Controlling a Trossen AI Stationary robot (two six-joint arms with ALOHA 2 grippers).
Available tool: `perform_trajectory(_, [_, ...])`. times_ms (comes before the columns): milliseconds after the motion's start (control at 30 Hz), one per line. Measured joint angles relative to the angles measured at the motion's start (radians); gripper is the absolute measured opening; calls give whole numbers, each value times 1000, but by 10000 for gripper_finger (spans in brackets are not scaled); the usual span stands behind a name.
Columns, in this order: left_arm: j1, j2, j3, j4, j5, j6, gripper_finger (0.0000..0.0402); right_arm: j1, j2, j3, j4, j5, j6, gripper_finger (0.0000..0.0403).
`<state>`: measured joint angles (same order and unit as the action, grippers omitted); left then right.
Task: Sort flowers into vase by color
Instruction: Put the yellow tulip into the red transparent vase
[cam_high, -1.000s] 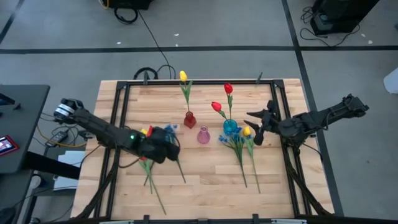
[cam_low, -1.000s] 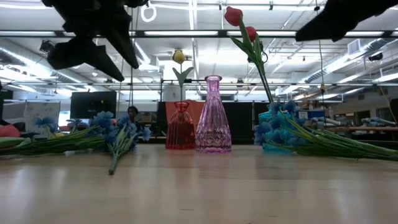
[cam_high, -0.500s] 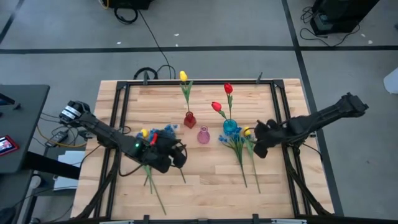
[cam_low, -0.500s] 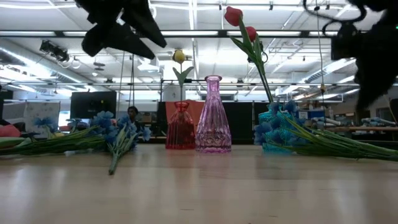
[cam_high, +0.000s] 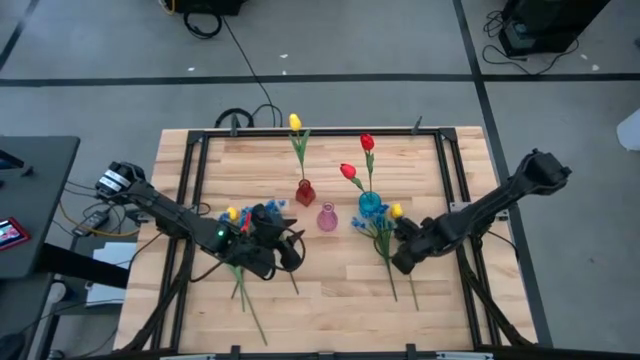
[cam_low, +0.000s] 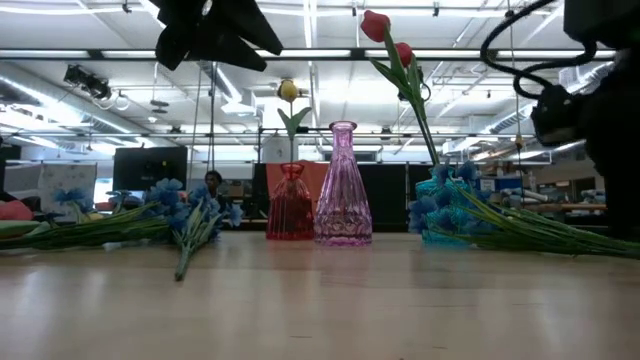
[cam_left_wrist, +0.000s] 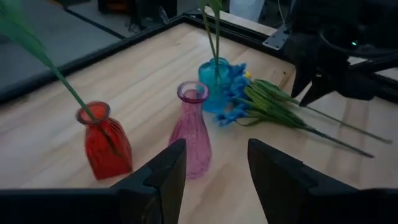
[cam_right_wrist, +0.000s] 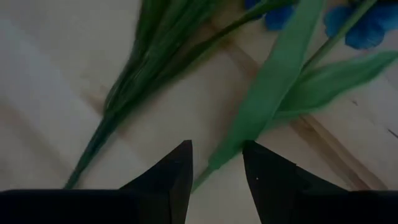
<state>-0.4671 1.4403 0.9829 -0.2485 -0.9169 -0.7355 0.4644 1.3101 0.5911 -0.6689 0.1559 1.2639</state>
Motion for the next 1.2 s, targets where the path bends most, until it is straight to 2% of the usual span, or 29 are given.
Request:
perform_trajectory(233, [0, 0, 0, 4, -17, 79, 177, 22, 103, 6, 0, 6, 72, 154])
perform_trajectory(400, [0, 0, 0, -13, -17, 81, 177, 21, 100, 24, -26, 16, 66, 142])
perform_trajectory(800, [-5, 0, 5, -13, 23, 114, 177, 21, 85, 32, -92, 30, 37, 40])
perform_trajectory(933, [-11, -2, 27, -8, 30, 144, 177, 21, 70, 32, -148, 31, 43, 17])
perform_trajectory(1200, [-11, -2, 37, 28, 32, 156, 177, 20, -85, 44, -329, 102, 127, 36])
